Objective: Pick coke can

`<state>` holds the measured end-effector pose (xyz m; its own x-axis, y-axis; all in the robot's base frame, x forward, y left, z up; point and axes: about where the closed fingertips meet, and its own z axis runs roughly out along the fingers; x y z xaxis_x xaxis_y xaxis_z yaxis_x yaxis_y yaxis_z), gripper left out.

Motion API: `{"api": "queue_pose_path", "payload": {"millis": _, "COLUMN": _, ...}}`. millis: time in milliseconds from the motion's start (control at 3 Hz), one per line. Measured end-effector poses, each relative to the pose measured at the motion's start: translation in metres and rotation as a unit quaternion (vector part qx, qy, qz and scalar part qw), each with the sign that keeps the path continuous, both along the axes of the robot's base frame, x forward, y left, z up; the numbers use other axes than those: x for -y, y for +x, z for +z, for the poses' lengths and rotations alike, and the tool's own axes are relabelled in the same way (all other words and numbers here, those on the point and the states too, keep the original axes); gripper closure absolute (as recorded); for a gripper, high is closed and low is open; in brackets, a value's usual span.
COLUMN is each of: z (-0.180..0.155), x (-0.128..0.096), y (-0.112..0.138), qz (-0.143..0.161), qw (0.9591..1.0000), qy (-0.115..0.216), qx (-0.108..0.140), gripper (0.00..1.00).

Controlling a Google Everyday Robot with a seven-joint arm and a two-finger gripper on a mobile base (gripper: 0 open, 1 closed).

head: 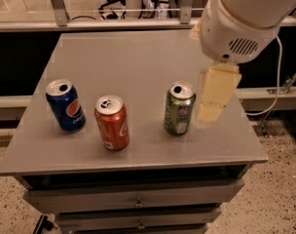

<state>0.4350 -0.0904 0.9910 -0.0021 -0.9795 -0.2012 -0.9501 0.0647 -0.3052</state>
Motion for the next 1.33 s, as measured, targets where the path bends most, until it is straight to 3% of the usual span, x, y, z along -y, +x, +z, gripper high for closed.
{"api": "queue_pose_path", "payload": {"millis": 667, "z": -0.020, "x": -0.054, "y": -0.017, "qz": 0.020, "qw": 0.9997, "qy": -0.002, "qx": 0.009, "gripper": 0.00}}
{"api": "queue_pose_path", "payload": {"millis": 1333, "z": -0.043, "x": -0.079, "y": -0.013, "qz": 0.019, "qw": 0.9994, "qy": 0.000, "qx": 0.027, "gripper": 0.00}}
